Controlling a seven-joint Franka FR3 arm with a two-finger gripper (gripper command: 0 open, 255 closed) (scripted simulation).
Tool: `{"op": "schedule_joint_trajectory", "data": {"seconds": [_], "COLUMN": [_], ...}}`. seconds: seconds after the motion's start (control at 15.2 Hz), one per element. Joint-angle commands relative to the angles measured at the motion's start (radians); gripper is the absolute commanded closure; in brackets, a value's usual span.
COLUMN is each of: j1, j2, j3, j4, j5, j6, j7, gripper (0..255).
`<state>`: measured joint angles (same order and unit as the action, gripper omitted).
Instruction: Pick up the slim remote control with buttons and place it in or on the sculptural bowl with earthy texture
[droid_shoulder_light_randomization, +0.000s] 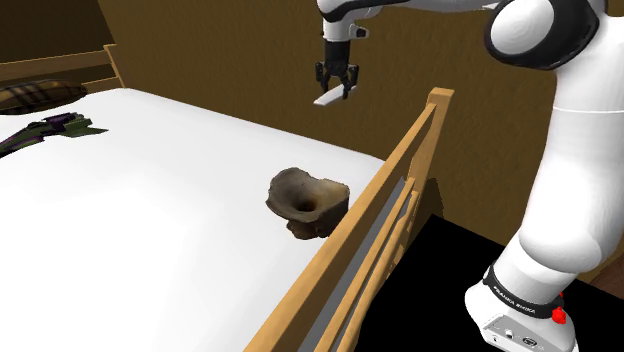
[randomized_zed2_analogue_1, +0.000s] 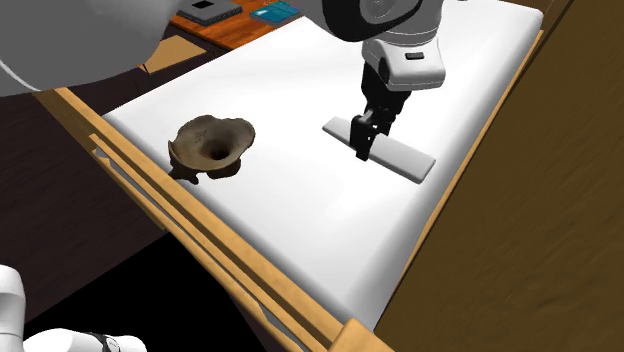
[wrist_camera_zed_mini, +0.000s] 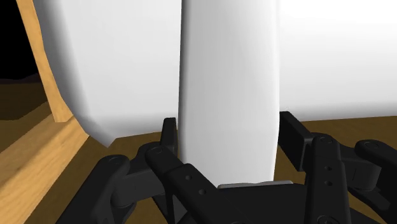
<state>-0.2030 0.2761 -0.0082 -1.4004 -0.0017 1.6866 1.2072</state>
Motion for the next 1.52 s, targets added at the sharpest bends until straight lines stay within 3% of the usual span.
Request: {"op": "schedule_joint_trajectory", "data": {"seconds": [0.0,0.66,1.45], "j1": [0.023,0.116,0.229], "j2": [-0.077,-0.345,-0.561], "j3": [0.012,0.094,0.236], "j4": [-0.11,-0.446,-0.665], "j5": [-0.004,0.001,0.058], "j6": [0.033,0.1,0.108], "j7": [0.035,0.209,0.443], "gripper": [255,255,255]}}
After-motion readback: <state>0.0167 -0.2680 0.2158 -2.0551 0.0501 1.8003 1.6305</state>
